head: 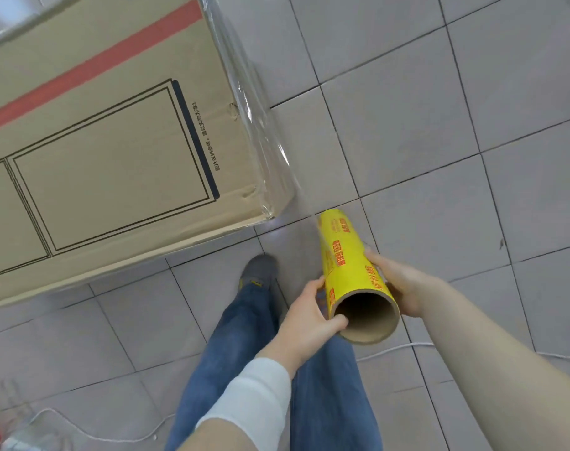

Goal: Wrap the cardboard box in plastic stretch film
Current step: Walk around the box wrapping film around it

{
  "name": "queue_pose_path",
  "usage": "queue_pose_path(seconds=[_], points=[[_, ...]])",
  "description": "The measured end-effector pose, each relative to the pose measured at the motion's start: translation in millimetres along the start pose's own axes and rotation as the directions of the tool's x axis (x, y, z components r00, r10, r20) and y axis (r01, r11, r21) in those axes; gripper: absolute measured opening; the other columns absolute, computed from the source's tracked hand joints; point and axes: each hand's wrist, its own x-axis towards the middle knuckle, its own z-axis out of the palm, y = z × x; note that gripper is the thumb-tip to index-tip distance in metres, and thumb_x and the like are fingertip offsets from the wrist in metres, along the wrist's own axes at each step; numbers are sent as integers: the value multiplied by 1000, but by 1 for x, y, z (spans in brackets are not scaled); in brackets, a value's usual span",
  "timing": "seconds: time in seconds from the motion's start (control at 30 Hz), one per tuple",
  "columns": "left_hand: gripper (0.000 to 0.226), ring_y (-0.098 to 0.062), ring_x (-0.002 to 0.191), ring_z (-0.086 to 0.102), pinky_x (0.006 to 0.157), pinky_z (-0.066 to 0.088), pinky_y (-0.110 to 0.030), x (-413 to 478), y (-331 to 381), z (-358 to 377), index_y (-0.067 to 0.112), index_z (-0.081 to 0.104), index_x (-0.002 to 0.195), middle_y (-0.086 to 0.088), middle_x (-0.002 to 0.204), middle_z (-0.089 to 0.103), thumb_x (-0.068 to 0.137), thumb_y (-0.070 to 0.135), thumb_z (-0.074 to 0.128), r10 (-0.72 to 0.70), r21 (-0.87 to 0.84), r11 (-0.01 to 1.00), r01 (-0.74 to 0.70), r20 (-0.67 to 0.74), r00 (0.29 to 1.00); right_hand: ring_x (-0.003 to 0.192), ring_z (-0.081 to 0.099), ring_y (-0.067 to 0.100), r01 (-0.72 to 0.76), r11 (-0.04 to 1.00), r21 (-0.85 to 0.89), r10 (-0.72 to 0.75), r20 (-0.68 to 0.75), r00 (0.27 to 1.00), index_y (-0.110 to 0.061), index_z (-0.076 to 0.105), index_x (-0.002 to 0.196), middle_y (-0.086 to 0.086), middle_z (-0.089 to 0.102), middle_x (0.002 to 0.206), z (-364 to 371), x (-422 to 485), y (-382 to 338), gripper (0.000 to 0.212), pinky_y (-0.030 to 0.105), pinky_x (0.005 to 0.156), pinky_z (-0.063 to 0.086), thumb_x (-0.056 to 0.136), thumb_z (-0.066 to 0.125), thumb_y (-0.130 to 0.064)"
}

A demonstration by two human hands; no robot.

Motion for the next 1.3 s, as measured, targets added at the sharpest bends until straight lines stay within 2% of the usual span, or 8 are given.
queue_pose_path(seconds=[0.17, 0.33, 0.53, 0.87, 0.97, 1.1, 1.17, 1.3], points=[[82, -6, 127, 45, 110, 35, -38, -14, -30, 9, 32, 34, 135, 13, 135, 49, 63, 54, 67, -98, 142, 987, 75, 161, 982, 94, 61, 32, 134, 987, -90, -141, -77, 987, -21, 30, 145, 15, 60, 116, 25, 12, 25, 52, 40, 81, 51, 99, 41, -43], [112, -7, 144, 4, 115, 10, -29, -6, -23, -32, 25, -12, 148, 12, 156, -12, 75, 53, 68, -21, 323, 945, -52, 220, 975, 114, 58, 39, 52, 996, -77, -61, -122, 991, -10, 34, 144, 22, 56, 130, 48, 30, 44, 56, 51, 100, 45, 100, 36, -44], [84, -20, 139, 28, 112, 25, -29, 0, -23, -49, 17, 18, 147, -4, 154, 23, 80, 24, 67, 64, 566, 800, -201, 253, 965, 99, 60, 34, 25, 997, 73, -19, -83, 996, -9, 42, 137, 21, 59, 121, 79, 42, 61, 53, 45, 88, 49, 101, 32, -46], [73, -16, 114, 56, 101, 44, -35, -16, -72, -34, 19, 38, 136, -2, 125, 59, 69, 21, 66, -70, 401, 916, -15, 197, 978, 84, 61, 30, 148, 972, 184, -142, -48, 989, -19, 34, 141, 17, 58, 115, 76, 49, 100, 50, 36, 68, 51, 97, 46, -40], [76, -20, 118, 53, 104, 41, -41, -24, -88, -27, 18, 34, 135, -2, 129, 57, 68, 37, 65, -130, 483, 876, -6, 248, 960, 106, 59, 36, 160, 987, 6, -159, -84, 984, -27, 18, 151, 16, 52, 132, 85, 53, 101, 64, 44, 90, 50, 97, 48, -39], [112, -21, 143, 19, 116, 22, -34, -21, -78, -41, 16, -10, 148, -8, 158, 10, 75, 38, 72, -77, 555, 829, -73, 241, 967, 115, 56, 37, 158, 987, 8, -157, -83, 984, -31, 11, 152, 15, 46, 141, 105, 60, 105, 74, 50, 100, 45, 91, 51, -45], [104, -18, 145, 12, 116, 16, -26, -16, -69, -52, 18, -4, 149, -5, 159, 2, 78, 29, 71, -1, 652, 728, -212, 310, 951, 108, 59, 35, 153, 985, 78, -152, -25, 988, -28, 17, 151, 18, 52, 135, 116, 59, 105, 69, 48, 94, 49, 92, 50, -43], [87, -26, 134, 35, 110, 30, -32, -10, -67, -71, 19, 20, 147, -9, 150, 31, 74, 27, 66, -15, 721, 626, -296, 390, 921, 107, 60, 33, 87, 967, 241, -100, 42, 994, -23, 42, 135, 16, 61, 121, 125, 59, 122, 45, 47, 96, 49, 97, 43, -47]])
